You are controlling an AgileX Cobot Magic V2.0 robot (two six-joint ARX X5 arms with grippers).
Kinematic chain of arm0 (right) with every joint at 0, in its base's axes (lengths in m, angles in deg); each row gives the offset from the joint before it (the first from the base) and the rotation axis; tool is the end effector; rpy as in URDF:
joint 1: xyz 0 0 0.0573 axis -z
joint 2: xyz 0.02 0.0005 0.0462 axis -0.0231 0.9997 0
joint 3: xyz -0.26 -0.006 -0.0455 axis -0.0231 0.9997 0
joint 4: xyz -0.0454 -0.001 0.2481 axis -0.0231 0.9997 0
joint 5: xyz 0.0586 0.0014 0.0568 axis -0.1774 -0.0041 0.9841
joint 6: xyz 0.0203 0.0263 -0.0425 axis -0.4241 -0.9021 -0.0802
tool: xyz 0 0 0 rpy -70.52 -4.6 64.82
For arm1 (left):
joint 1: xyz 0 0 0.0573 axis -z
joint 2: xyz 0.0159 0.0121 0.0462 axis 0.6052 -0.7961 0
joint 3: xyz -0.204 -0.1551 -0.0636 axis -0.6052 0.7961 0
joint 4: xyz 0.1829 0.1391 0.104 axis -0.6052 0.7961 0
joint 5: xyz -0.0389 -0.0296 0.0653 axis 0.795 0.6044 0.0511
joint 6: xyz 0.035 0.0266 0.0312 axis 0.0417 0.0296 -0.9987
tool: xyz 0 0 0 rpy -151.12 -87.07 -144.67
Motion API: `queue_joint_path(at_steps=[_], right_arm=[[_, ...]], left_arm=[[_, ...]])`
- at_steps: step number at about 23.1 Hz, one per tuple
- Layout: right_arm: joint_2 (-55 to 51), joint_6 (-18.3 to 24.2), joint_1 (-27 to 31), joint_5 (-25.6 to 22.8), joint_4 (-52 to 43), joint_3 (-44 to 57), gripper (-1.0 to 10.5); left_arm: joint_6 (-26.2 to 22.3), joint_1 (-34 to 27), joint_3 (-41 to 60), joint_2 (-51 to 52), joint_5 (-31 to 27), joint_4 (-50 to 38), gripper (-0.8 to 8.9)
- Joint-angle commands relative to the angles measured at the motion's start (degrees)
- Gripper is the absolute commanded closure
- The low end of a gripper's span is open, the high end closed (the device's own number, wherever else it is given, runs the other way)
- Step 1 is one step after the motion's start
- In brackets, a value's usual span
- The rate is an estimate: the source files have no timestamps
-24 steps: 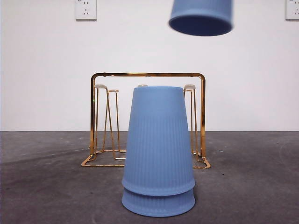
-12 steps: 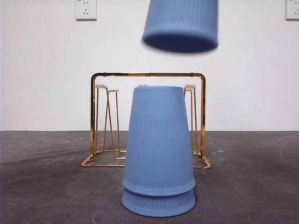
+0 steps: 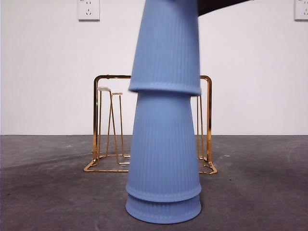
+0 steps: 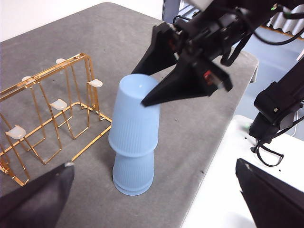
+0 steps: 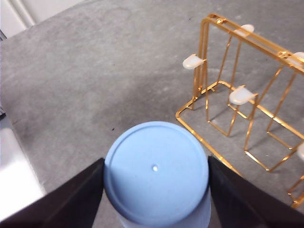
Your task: The left arm pick up the left cup on cup holder and place it on desk, then the right arm insert the right cup into the first cup, and then the left arm insert the mid cup into the first cup
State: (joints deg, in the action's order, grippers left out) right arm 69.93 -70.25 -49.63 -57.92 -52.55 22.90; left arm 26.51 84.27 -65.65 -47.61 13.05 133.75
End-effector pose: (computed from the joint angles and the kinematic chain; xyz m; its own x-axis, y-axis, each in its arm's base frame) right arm 0.1374 0.1739 0.3169 0.4725 0.7266 -0.4988 -0.7645 0.6195 0.1783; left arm 0.0463 -0.0593 0.3828 0.4485 -0.8102 -0.3774 0.8560 0.5108 -0.0794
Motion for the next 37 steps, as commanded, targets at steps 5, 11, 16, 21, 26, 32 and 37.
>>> queue_joint_path(at_steps=[5,11,16,21,26,32,37], right_arm=[[5.11,-0.31,-1.31,2.14,-0.57,0.0,6.9],[6.99,-0.15,-1.57,0.46,-1.07,2.25,6.9],[7.02,-0.22,-1.57,-0.33,-2.99,5.11,6.9],[7.08,-0.37,-1.57,-0.61,-4.55,6.64,6.2],[5.81,-0.79,-1.55,-0.72,-7.3,6.05,4.3],[-6.99,-2.27,-0.85,-2.32,8.79,0.52,4.3],[-22.23,-9.09,-0.87,-9.05,22.53,0.52,4.3]], left_arm=[[0.17,0.46,-1.09,-0.28,-0.09,0.11,2.19],[0.13,0.46,-1.09,-0.28,-0.09,0.15,2.19],[0.09,0.46,-1.09,-0.28,-0.07,0.11,2.19],[0.07,0.46,-1.09,-0.28,-0.09,0.02,2.19],[0.07,0.46,-1.09,-0.28,-0.07,0.02,2.19],[0.09,0.46,-1.09,-0.28,-0.07,0.0,2.19],[0.07,0.46,-1.09,-0.28,-0.07,-0.02,2.19]])
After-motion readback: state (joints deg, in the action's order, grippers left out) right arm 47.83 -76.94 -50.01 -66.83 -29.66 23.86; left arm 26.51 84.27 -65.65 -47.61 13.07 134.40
